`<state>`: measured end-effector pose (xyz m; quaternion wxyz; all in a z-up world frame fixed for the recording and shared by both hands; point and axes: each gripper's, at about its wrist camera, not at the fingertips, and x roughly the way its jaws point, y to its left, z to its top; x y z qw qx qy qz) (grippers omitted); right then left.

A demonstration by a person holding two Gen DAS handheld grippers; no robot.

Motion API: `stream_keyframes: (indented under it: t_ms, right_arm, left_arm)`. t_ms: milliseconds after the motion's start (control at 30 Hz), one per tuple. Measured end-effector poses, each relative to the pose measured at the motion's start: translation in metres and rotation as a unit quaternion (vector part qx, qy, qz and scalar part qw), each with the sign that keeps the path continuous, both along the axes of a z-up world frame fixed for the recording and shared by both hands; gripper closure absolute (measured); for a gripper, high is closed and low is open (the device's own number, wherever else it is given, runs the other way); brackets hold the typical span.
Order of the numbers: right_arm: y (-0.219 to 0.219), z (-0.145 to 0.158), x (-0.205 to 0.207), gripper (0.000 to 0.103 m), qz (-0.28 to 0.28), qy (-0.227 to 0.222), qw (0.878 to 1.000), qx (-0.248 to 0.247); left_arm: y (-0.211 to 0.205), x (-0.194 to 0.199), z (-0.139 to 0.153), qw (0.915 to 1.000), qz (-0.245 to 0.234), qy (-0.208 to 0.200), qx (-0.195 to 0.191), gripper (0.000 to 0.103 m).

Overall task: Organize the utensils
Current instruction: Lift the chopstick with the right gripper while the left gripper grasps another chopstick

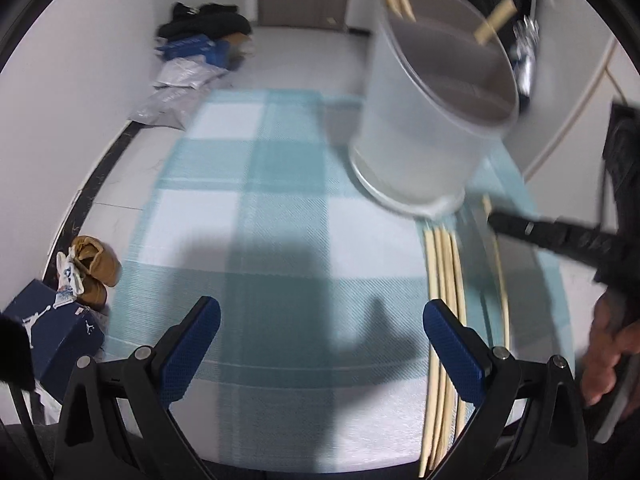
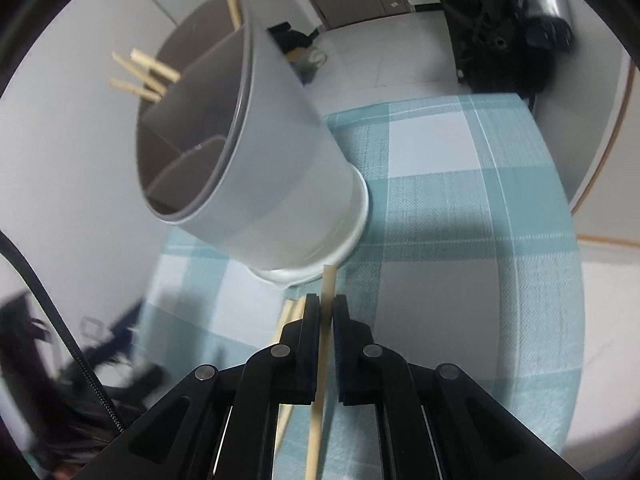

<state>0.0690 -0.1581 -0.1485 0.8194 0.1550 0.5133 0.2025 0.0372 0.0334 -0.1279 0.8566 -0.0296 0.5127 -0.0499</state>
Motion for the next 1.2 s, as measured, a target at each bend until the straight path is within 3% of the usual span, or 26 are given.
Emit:
stream_keyframes:
  t_ms: [200,400,567,767,933,1200]
  right_arm:
    - [-0.016,0.003,-0.010,0.098,-0.023,0.005,0.998,0.057]
    - [-0.027,0.008,-0.015,0.098,-0.034,-0.005,0.995,0.090]
    - [-0.030,0.018,-0.020,0.098,-0.031,-0.020,0.995,0.094]
    - [-0.035,0.032,-0.023,0.098,-0.031,-0.040,0.994,0.098]
    - [-0.035,0.031,-0.019,0.098,-0.028,-0.047,0.995,0.088]
    - [-0.035,0.033,-0.020,0.098,-0.020,-0.046,0.995,0.082]
  left_arm:
    - [-0.014,0.008,-0.013,0.9992,-0.013,0.027,0.027,0.003]
    - [-0.013,0.012,-0.015,0.9993,-0.004,0.037,0.010,0.003]
    - [-0.013,0.019,-0.008,0.9995,-0.012,0.030,-0.001,0.003]
    - [-0.033,0.025,-0.007,0.9990,-0.025,0.006,0.037,0.003]
    - [-0.040,0.030,-0.012,0.9985,-0.028,0.013,0.045,0.004]
    - [-0.043,0.033,-0.017,0.9955,-0.024,0.008,0.092,0.004]
